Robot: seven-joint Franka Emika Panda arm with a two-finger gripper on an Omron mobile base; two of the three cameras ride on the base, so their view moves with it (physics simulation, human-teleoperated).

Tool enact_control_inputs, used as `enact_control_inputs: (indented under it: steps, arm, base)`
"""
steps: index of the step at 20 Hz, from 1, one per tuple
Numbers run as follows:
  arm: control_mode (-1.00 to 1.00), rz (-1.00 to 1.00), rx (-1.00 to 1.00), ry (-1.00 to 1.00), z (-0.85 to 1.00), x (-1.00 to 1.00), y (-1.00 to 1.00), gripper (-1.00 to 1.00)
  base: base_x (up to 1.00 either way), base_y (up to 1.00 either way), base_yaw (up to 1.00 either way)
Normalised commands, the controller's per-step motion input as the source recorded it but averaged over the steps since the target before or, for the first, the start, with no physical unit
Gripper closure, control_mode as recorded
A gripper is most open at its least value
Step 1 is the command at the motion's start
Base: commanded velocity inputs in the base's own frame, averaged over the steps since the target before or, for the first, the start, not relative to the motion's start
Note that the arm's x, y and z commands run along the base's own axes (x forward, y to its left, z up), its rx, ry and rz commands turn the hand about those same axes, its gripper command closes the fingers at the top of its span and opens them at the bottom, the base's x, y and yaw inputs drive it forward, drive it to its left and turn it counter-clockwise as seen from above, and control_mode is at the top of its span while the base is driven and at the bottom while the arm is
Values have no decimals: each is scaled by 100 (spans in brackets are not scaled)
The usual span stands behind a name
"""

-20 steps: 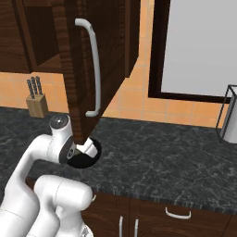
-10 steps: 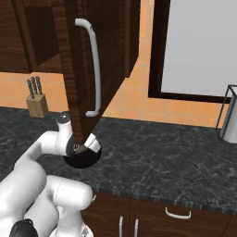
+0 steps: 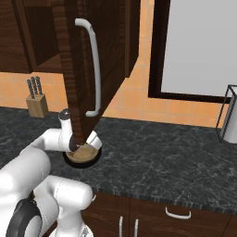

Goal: Pick up the bowls on the counter and stack them on top of one another in the open cabinet. Place the smaller bowl on top of the larger bowl.

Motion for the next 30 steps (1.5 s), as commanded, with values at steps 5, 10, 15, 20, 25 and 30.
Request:
enact_control_inputs:
  steps: [5,10,15,20,25,30]
  arm:
    - [-100,7,2,14,6,-28,-58,-100]
    - [-100,17,-5,7,-62,-3,-2,-100]
    - [-100,12,0,6,-70,1,13,-100]
    - [-100,6,0,7,-71,21,32,-100]
    - [-100,4,-5,5,-63,2,8,100]
    - [-100,0,0,0,-4,0,0,100]
  base:
    - [0,0,0]
    - [0,0,0]
    - [0,0,0]
    - [0,0,0]
    - [0,0,0]
    - [0,0,0]
